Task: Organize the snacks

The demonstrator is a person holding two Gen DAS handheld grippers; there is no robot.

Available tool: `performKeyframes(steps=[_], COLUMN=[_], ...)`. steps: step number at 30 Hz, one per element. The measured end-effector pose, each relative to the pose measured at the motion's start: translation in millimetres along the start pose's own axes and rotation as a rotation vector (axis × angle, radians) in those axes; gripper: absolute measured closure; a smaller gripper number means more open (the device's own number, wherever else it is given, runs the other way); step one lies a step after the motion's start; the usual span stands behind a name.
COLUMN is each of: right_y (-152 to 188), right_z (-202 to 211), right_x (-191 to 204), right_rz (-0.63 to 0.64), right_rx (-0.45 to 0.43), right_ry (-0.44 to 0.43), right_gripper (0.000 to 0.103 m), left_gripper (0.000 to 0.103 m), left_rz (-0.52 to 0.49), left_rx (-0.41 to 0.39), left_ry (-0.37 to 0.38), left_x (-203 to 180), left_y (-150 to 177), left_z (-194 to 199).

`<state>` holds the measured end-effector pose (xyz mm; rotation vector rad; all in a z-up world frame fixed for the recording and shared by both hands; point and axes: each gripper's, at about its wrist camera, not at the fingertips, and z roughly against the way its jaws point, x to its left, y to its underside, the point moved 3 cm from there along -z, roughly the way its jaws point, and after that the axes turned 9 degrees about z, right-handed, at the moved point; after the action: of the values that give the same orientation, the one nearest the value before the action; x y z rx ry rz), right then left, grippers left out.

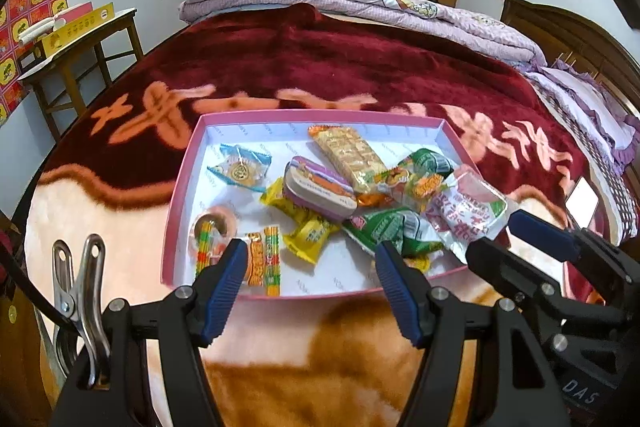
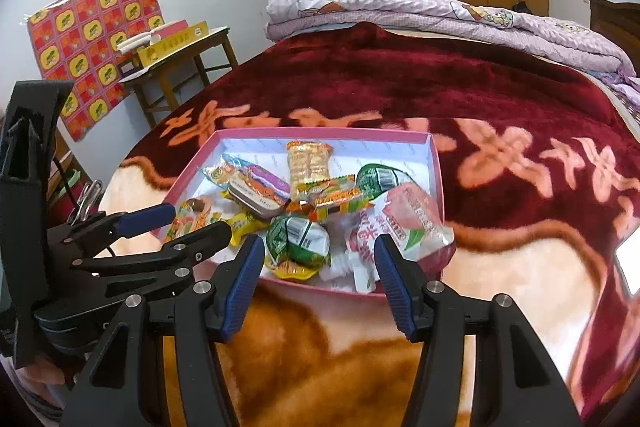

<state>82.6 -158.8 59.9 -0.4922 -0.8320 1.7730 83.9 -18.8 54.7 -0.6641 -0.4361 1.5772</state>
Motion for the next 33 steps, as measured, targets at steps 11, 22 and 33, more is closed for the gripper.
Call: performKeyframes(steps=[11,22,33], right_y=[14.2,15.9,19.7], right_z=[-0.9,-0.2,-1.0], right_x=[4.4,6.2,8.3], right_rz=[-0.036,-0.041,-0.044], right_rx=[0.018,0.022,0.027], right_ry=[-0.018,-0.021,-0.018], right_gripper=[0.044,0.044,0.044], left_gripper=[0.033,0.033,0.034], left_rz=[-0.001,0.003,0.006], left_rx=[0.007,0.012,0.02], left_ry=[-0.032,-0.036,-0.057], left_x=[4.7,6.7,8.6], left_y=[13.2,15.7,19.6], left_z=[0.5,1.2,1.8])
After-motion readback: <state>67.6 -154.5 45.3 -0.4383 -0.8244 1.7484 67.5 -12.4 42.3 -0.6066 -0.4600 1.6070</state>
